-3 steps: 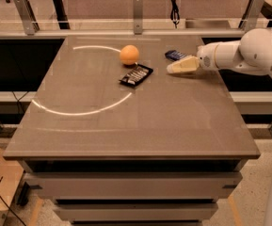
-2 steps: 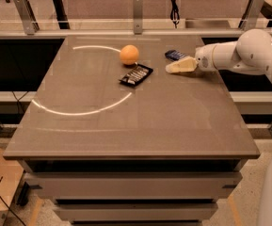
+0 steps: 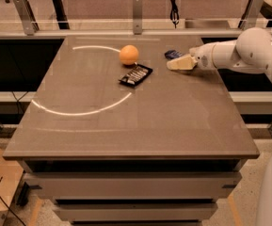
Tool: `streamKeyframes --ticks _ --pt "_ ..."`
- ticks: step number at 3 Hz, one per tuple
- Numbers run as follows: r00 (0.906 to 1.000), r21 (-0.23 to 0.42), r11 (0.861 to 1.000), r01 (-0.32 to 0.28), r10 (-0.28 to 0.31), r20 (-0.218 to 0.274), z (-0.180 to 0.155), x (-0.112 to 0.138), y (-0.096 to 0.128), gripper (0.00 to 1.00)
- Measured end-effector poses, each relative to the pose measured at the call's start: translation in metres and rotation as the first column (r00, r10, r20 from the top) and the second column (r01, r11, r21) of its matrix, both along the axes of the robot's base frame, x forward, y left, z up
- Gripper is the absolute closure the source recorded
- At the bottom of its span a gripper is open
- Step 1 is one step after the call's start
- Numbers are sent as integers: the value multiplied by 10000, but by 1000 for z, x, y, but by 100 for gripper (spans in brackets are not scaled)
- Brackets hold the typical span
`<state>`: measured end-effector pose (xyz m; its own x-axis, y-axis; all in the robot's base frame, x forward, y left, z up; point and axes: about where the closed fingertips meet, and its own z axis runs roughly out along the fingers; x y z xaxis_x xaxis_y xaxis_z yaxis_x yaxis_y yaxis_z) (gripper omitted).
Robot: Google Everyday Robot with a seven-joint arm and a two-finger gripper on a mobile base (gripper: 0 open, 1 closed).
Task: Pick rxbar blueberry
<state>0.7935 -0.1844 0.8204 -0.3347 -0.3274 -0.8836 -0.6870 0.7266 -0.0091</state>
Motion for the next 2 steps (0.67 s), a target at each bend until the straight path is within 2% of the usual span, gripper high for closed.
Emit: streamKeyframes --ticks 1,2 --pt "10000 0 10000 0 0 0 5 0 0 87" --pt "10000 -1 10000 0 0 2 8 0 0 100"
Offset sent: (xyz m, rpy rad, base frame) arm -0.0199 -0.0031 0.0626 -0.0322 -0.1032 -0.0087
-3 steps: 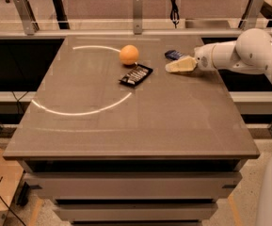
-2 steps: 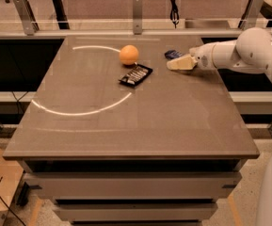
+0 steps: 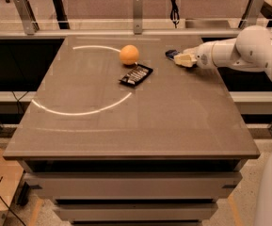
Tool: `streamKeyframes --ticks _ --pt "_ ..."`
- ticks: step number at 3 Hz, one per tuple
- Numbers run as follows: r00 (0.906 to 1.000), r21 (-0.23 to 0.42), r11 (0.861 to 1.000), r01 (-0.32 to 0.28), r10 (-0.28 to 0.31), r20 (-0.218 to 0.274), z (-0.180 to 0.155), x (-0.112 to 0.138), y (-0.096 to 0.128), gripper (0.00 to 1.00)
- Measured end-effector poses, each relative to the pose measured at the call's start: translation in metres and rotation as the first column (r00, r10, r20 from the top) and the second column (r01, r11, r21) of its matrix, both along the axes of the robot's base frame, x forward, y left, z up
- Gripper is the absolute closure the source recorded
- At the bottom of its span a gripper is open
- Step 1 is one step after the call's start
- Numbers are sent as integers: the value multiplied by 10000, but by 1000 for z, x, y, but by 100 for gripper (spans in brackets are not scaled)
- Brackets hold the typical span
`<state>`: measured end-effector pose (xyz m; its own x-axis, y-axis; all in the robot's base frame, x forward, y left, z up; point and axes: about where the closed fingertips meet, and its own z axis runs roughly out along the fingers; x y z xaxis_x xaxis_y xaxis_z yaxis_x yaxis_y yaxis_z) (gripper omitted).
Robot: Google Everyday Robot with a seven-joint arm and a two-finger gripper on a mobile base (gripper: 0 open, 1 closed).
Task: Pick rxbar blueberry
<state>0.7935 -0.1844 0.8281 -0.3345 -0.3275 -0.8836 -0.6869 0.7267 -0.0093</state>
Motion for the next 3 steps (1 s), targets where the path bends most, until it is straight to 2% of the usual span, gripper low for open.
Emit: streamKeyframes --ticks 1,2,3 --pt "10000 -1 10000 0 0 3 1 0 0 100" --pt "9967 -264 9996 -88 109 801 45 -9 4 100" --pt "9850 -864 9961 -191 336 1692 105 -16 7 100"
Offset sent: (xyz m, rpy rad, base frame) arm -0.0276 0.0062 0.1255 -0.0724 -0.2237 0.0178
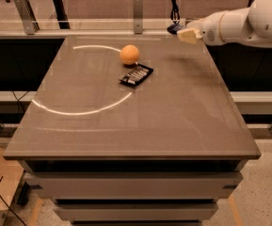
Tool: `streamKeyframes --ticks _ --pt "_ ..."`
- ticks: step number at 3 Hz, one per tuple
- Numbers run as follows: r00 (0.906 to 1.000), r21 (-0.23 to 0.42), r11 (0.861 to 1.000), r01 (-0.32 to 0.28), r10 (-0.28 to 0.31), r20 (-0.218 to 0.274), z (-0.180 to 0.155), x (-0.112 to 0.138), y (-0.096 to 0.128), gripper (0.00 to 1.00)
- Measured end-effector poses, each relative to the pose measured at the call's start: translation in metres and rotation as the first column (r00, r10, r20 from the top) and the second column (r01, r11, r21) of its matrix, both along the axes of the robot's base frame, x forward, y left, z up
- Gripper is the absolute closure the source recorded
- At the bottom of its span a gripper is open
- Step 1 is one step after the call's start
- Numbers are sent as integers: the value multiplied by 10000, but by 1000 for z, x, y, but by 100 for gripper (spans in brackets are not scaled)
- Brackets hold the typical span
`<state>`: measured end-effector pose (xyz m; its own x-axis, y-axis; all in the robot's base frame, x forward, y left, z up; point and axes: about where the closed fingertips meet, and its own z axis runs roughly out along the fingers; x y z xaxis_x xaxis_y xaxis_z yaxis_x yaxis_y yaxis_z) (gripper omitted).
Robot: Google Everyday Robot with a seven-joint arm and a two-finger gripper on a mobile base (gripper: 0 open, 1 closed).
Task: Pick rxbar blueberry
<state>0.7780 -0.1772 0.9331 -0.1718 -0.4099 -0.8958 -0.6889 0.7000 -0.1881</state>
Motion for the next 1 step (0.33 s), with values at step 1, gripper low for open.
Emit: streamKeyframes --ticks 1 --pt "10000 -2 10000 3 -3 58 4 0 0 100"
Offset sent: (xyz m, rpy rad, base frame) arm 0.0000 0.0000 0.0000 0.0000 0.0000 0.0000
